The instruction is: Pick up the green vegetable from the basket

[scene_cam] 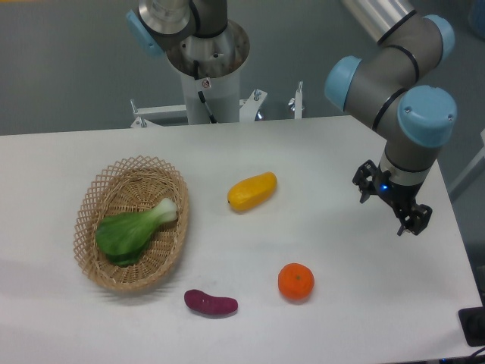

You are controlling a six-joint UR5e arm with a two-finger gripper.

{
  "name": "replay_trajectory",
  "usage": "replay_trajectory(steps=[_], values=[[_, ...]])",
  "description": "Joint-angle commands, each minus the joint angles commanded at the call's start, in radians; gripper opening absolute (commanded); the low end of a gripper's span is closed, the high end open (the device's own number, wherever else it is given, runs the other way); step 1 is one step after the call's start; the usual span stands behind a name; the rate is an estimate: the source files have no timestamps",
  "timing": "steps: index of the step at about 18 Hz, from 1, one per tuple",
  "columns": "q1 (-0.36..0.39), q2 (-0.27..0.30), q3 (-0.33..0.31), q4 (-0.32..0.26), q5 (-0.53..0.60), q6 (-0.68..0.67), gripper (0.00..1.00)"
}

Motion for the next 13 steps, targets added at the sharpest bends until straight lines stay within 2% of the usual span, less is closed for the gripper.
replay_trajectory(steps=[13], values=[[-0.009, 0.002, -0.005, 0.0, -0.005, -0.006, 1.0]])
